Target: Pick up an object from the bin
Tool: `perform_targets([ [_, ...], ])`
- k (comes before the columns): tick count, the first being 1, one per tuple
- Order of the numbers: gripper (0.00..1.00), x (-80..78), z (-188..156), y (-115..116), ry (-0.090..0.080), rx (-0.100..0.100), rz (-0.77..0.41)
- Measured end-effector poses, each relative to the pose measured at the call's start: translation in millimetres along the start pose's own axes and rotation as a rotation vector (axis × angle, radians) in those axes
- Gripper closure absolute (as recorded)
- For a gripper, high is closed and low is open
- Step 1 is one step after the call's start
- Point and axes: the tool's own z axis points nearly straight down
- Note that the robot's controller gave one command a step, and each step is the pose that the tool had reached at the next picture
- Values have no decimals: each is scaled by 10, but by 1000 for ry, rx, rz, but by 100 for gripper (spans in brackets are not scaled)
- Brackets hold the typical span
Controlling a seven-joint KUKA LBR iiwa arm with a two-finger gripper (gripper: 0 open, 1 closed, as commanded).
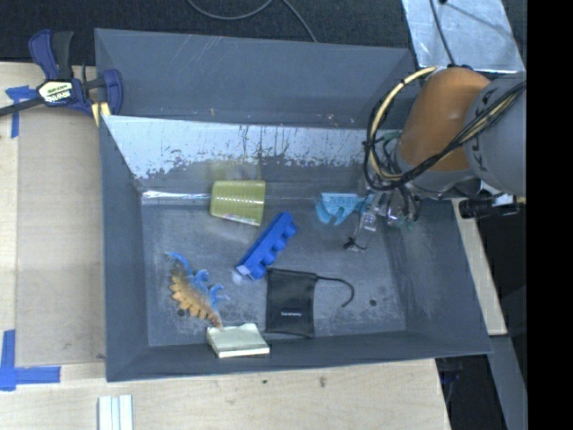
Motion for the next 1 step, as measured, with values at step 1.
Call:
perform_targets([
  [1, 100, 44, 160, 210, -23, -4, 38],
])
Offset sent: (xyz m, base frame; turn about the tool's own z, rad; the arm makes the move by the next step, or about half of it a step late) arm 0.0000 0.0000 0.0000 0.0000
